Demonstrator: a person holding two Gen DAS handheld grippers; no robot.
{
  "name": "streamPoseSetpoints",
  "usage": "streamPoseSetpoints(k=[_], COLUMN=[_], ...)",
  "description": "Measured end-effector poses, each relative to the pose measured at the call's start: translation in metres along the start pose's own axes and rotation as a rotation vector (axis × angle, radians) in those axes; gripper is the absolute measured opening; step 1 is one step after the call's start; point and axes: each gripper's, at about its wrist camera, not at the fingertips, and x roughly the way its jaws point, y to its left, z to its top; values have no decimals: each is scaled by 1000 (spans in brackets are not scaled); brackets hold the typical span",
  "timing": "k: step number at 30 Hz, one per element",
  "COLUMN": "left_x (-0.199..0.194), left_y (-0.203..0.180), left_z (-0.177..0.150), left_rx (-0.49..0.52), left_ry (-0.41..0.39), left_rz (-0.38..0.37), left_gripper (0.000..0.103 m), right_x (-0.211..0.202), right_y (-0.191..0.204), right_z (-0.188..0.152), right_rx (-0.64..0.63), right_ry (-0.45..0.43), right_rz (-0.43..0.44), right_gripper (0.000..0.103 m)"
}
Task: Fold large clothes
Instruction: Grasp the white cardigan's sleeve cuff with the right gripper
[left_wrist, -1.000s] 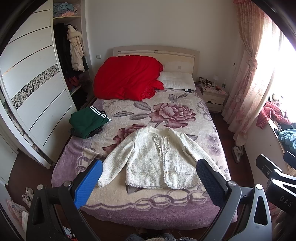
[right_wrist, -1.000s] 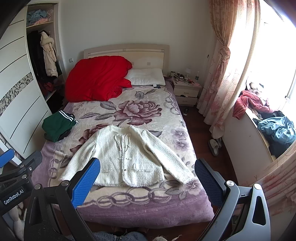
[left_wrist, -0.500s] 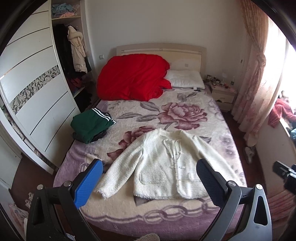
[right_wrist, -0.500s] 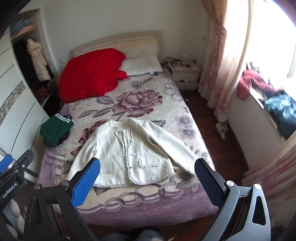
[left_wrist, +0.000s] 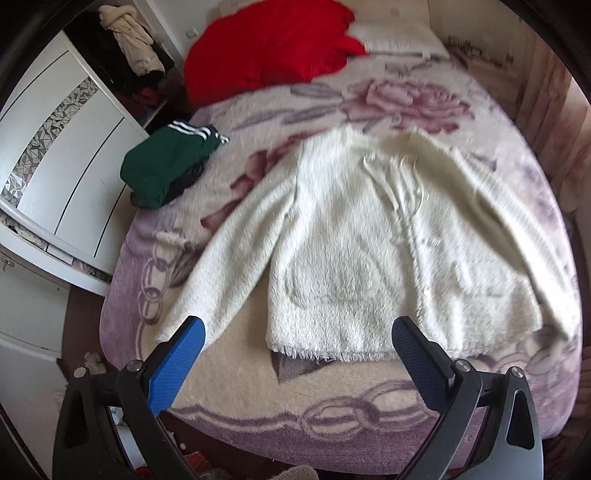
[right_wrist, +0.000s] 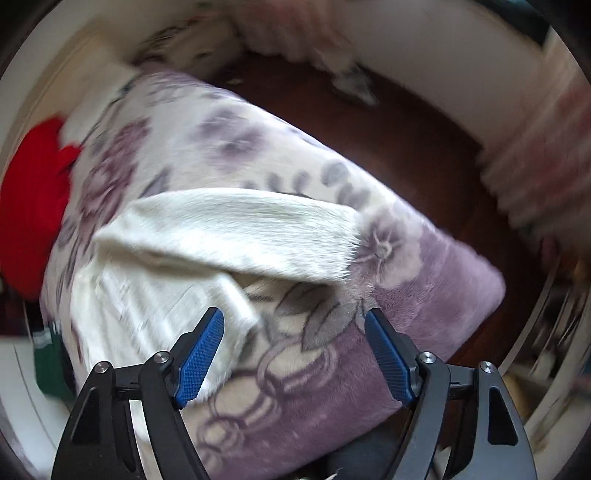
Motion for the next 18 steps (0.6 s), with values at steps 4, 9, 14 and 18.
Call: streamPoseSetpoints(k=[4, 9, 14, 18], left_x=[42, 78, 89, 89], left_y=[-43, -97, -147, -173], left_z=[6, 21, 42, 61], left_rx=[35, 34, 69, 89], left_ry=[55, 106, 95, 61], left_rz=[35, 25, 3, -44], left_gripper=[103, 103, 103, 103], right_x=[116, 217, 242, 194], right_y=[-60, -85, -58, -28], right_z=[54, 88, 92, 117], right_rx=[160, 243, 138, 45], right_ry=[67, 149, 214, 104], right_rz=[-4, 64, 54, 106], right_gripper=[81, 81, 27, 12])
